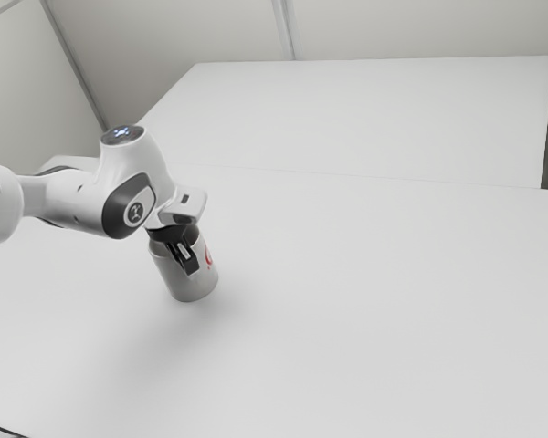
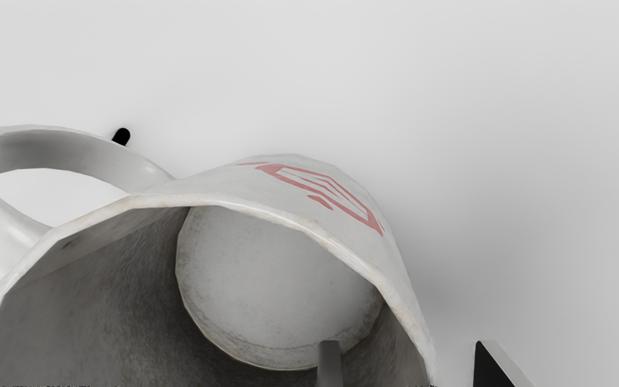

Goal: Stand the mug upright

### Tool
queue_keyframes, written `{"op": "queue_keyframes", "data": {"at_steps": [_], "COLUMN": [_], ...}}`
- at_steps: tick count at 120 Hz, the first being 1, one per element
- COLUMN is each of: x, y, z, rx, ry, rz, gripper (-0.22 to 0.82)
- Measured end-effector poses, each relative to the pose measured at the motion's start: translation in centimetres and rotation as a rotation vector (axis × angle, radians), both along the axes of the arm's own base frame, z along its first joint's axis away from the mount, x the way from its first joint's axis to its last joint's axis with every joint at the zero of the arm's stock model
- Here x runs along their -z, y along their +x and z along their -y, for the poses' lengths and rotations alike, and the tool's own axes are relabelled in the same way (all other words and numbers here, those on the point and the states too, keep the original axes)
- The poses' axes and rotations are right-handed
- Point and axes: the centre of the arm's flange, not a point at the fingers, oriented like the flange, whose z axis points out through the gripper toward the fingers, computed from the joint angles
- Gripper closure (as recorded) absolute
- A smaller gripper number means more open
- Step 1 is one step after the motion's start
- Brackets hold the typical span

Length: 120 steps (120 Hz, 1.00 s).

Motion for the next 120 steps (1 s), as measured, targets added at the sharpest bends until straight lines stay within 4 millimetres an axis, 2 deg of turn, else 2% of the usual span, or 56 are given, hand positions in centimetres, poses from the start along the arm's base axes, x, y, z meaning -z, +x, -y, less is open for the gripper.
{"op": "queue_keyframes", "data": {"at_steps": [33,49,57,71,90,103,120], "x": [-2.7,-5.1,-7.5,-11.2,-13.2,-13.4,-13.0], "y": [-0.2,0.4,1.8,6.8,12.7,14.2,14.3], "z": [1.1,1.7,2.2,2.9,4.5,5.1,4.2], "rx": [0.014,0.010,0.007,-0.013,-0.033,-0.055,-0.104], "ry": [-0.004,-0.018,-0.034,-0.070,-0.090,-0.089,-0.078], "rz": [0.048,0.091,0.124,0.134,0.059,0.003,-0.061], "gripper": [0.32,0.29,0.25,0.14,0.07,0.04,0.02]}}
